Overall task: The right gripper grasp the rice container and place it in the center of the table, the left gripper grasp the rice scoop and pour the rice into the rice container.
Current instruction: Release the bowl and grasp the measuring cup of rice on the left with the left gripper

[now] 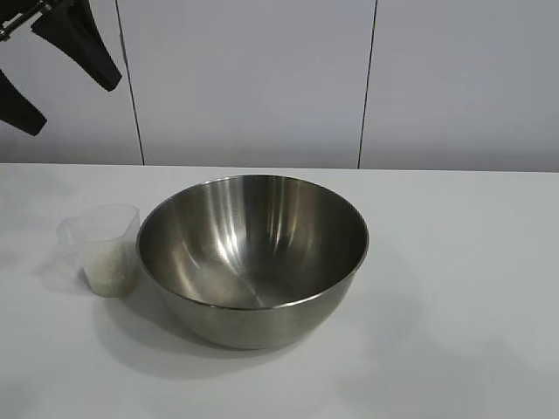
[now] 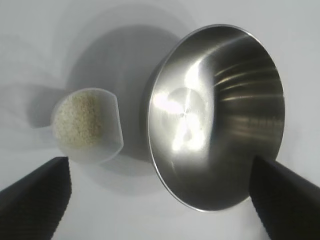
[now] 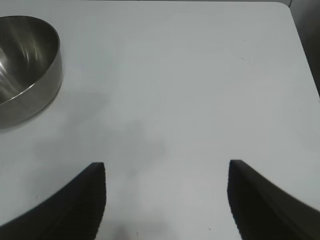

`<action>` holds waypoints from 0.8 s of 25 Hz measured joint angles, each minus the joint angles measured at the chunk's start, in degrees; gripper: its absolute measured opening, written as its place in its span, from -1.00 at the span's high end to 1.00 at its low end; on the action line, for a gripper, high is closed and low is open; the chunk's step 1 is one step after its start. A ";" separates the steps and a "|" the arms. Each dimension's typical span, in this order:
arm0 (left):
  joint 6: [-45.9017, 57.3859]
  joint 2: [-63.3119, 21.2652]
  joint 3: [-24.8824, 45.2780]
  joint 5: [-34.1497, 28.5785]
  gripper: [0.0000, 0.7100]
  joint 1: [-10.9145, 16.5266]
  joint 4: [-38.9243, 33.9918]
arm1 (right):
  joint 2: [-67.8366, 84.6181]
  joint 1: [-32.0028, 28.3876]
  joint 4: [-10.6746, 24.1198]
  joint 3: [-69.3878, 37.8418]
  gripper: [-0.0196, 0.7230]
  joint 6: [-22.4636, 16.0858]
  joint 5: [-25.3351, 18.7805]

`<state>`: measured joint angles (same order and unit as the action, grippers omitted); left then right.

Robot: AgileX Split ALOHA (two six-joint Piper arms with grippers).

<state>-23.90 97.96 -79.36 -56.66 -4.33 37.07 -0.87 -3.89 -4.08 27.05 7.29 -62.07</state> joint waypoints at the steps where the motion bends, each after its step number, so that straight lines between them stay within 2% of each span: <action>1: -2.32 -0.82 0.52 3.24 -0.96 0.00 1.37 | 0.76 0.15 0.04 0.00 -0.32 0.00 0.00; 4: -12.64 -5.74 4.66 16.87 -0.96 -1.01 7.62 | 1.82 0.17 0.11 0.00 -0.32 -0.13 -0.05; 6: -22.56 -10.43 8.69 27.60 -0.94 -3.31 12.69 | 1.93 0.17 0.21 0.00 -0.32 -0.18 -0.05; 8: -35.97 -14.73 13.53 39.29 -0.86 -6.80 18.17 | 1.93 0.17 0.21 0.00 -0.32 -0.20 -0.05; 12: -57.93 -19.78 21.46 58.48 -0.71 -15.47 27.44 | 1.93 0.17 0.26 0.00 -0.32 -0.20 -0.05; 15: -63.07 -19.83 25.26 67.95 -0.69 -18.88 30.51 | 1.93 0.17 0.26 0.00 -0.32 -0.24 -0.05; 20: -63.69 -18.98 26.30 74.76 -0.68 -19.32 31.70 | 1.93 0.17 0.33 0.00 -0.31 -0.24 -0.05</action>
<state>-87.59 78.98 -53.07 18.11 -23.65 68.76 1.06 -3.73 -3.75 27.05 7.04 -62.13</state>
